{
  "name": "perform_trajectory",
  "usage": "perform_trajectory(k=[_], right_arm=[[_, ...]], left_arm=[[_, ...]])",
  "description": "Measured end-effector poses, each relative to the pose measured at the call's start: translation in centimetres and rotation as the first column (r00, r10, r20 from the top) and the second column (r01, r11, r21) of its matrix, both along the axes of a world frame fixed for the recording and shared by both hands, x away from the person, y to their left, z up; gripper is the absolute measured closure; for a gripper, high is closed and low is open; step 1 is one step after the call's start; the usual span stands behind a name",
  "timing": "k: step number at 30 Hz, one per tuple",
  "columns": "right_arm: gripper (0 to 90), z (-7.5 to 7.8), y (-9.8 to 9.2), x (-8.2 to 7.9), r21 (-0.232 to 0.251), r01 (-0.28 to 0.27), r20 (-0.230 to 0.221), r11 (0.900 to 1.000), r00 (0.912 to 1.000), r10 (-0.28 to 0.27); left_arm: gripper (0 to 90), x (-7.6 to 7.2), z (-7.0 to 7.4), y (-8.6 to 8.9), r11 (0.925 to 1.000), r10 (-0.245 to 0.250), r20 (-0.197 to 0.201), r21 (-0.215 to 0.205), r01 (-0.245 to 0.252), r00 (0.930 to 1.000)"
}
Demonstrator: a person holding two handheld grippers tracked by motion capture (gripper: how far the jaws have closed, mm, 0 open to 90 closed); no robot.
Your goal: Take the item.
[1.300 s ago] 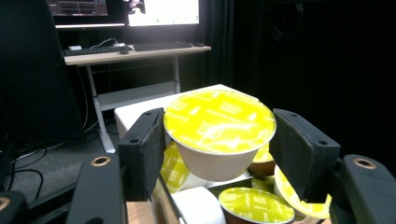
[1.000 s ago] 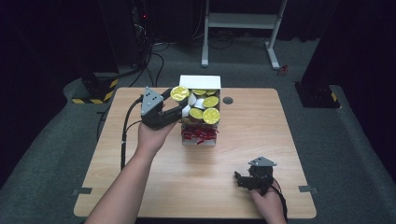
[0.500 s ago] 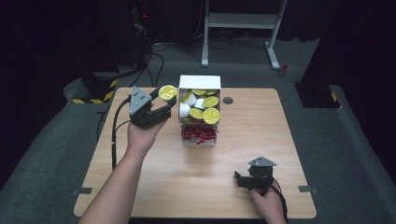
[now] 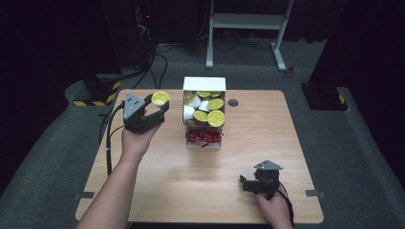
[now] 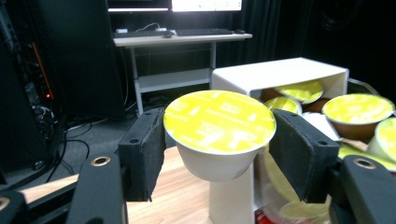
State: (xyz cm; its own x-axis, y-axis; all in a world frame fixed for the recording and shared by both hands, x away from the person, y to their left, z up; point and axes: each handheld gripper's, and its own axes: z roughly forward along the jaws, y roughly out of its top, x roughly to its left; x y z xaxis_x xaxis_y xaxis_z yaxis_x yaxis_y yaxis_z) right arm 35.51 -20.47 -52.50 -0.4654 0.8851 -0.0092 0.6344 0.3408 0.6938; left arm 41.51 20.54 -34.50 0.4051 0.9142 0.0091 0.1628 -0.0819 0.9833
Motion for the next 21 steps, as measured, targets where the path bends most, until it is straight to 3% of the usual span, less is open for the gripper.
perform_trajectory(k=[12, 21], right_arm=[[7.9, 0.0, 0.0, 0.0, 0.0, -0.001, 0.001, 1.0, 1.0, 0.001], [7.9, 0.0, 0.0, 0.0, -0.001, -0.001, 0.001, 1.0, 1.0, 0.001]], left_arm=[[37.2, 0.7, -3.3, 2.0, 0.9987, 0.05, -0.067, 0.006, -0.05, 0.9965], [37.2, 1.2, -6.1, 2.9, 0.9969, 0.079, -0.128, 0.02, -0.077, 0.9886]])
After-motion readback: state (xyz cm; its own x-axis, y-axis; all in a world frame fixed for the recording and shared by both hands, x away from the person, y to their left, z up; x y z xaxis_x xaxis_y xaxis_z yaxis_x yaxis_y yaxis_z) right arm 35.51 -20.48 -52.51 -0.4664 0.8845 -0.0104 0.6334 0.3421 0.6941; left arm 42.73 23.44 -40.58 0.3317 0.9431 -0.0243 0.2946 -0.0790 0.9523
